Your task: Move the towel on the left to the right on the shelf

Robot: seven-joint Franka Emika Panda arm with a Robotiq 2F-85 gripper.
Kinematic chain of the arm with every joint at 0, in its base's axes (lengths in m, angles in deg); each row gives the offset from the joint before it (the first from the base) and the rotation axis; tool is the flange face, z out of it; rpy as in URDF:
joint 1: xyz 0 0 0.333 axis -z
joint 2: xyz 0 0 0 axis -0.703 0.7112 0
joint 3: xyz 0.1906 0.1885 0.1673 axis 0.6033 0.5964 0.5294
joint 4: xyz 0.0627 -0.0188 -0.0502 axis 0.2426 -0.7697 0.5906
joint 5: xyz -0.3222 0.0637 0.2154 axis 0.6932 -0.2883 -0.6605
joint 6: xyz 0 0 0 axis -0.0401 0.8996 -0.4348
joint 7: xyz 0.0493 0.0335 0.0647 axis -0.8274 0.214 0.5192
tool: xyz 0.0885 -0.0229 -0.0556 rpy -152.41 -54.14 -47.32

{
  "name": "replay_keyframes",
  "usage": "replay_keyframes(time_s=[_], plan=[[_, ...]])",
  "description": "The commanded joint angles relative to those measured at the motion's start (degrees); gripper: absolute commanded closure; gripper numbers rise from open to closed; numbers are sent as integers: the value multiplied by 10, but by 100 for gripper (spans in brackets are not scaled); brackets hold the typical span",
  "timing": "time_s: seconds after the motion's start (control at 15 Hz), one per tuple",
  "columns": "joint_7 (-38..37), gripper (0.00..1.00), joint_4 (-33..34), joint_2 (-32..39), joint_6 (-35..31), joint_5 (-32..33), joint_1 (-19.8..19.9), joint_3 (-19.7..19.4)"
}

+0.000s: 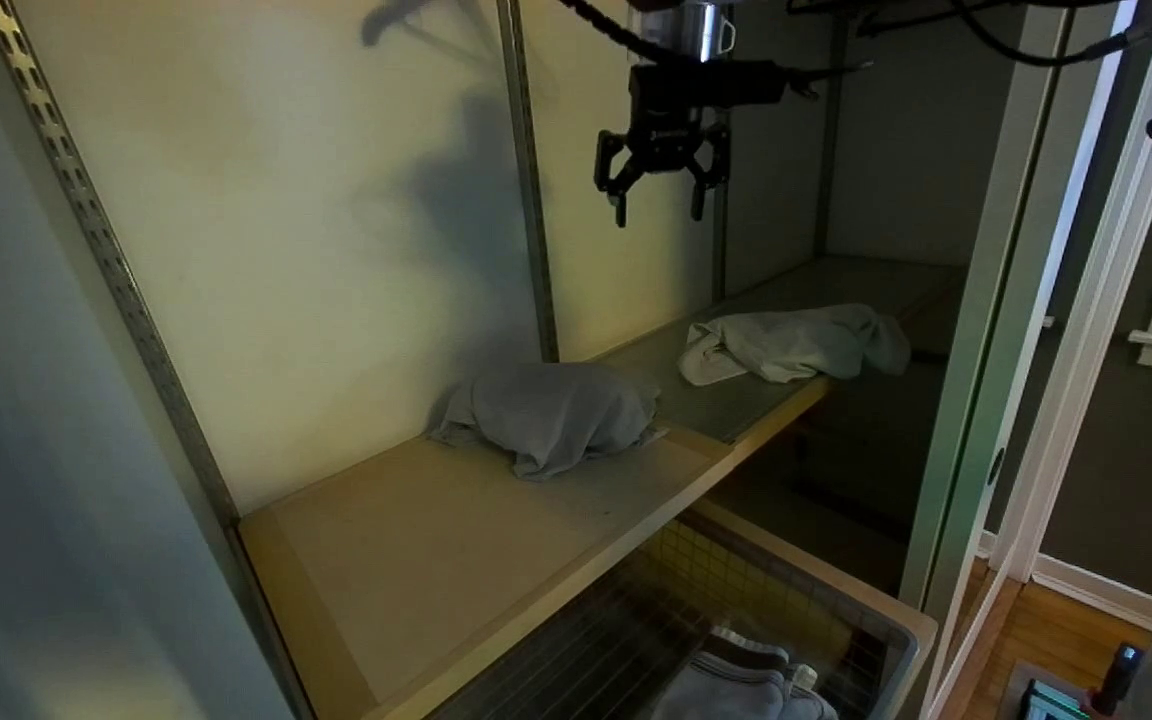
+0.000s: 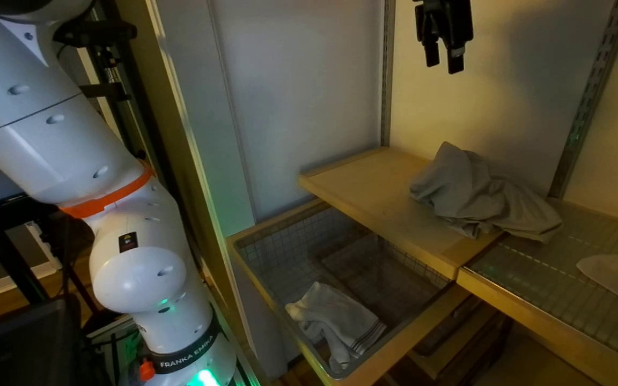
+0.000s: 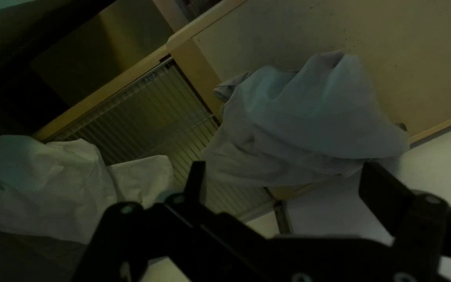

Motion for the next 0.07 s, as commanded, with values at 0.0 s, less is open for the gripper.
replay_keyframes(time_s=[0.0], plan=[[5, 0, 4, 1, 3, -5, 7, 5]])
